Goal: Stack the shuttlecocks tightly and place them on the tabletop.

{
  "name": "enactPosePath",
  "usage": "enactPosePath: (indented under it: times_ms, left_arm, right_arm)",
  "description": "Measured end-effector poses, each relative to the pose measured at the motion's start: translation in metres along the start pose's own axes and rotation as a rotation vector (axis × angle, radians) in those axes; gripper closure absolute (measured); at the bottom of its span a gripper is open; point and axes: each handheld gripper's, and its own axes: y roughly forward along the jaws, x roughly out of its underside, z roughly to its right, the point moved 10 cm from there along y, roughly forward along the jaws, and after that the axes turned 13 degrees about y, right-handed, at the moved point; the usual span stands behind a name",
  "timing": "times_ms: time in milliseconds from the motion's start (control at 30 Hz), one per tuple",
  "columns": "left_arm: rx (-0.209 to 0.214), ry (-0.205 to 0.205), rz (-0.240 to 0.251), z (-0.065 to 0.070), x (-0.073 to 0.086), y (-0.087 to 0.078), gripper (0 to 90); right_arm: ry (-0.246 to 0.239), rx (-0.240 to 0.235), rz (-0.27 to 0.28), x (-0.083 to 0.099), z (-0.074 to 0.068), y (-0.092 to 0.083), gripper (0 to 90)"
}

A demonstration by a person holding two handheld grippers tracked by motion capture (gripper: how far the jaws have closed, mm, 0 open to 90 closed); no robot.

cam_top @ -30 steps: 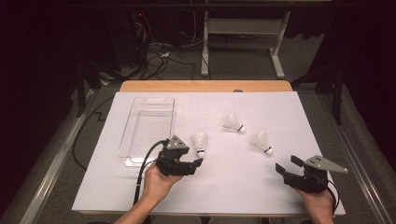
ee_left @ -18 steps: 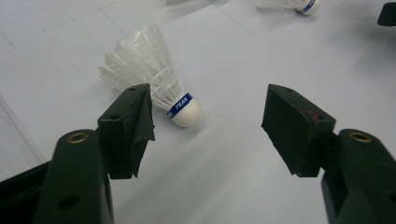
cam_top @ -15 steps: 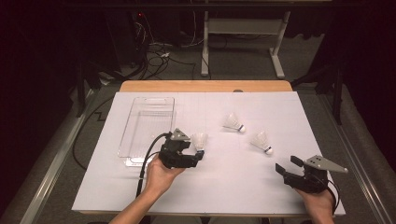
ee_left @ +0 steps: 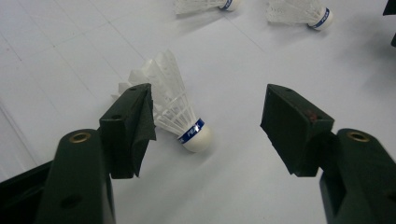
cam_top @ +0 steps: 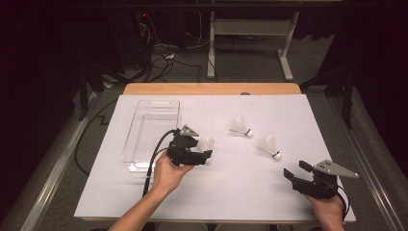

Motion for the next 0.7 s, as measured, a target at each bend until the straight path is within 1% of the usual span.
enactPosePath:
  times_ms: [133, 167, 233, 333, 400, 433, 467, 533, 700]
  left_arm:
    - [-0.002, -0.004, -0.007, -0.003, -0.005, 0.002, 34.2]
    - [-0.008, -0.007, -0.018, -0.005, -0.006, 0.004, 33.9]
    - [-0.009, -0.005, -0.025, -0.007, -0.008, 0.005, 33.9]
    - [-0.004, -0.007, -0.022, -0.008, -0.011, 0.006, 33.7]
    - [-0.004, -0.01, -0.023, -0.009, -0.012, 0.007, 33.5]
    - [0.004, -0.018, -0.031, -0.01, -0.011, 0.01, 33.3]
    - [0.004, -0.018, -0.031, -0.01, -0.011, 0.01, 33.1]
    - [0.004, -0.034, -0.038, -0.015, -0.011, 0.013, 33.0]
    - [0.002, -0.044, -0.04, -0.02, -0.012, 0.014, 33.0]
  right_arm:
    - [0.002, 0.0, 0.0, 0.0, 0.0, 0.0, 29.3]
    - [0.003, 0.0, -0.002, 0.0, 0.0, 0.0, 29.3]
    - [0.006, 0.001, -0.003, 0.001, 0.0, 0.0, 29.3]
    - [0.0, 0.0, -0.002, 0.0, 0.0, 0.0, 29.3]
    - [0.006, 0.0, -0.004, 0.001, 0.0, 0.0, 29.3]
    - [0.004, -0.001, -0.004, 0.001, 0.0, 0.0, 29.4]
    - [0.003, 0.0, -0.004, 0.001, 0.0, 0.0, 29.4]
    - [0.004, -0.001, -0.004, 0.001, 0.0, 0.0, 29.4]
    - [0.0, -0.004, -0.006, 0.0, -0.001, 0.001, 29.4]
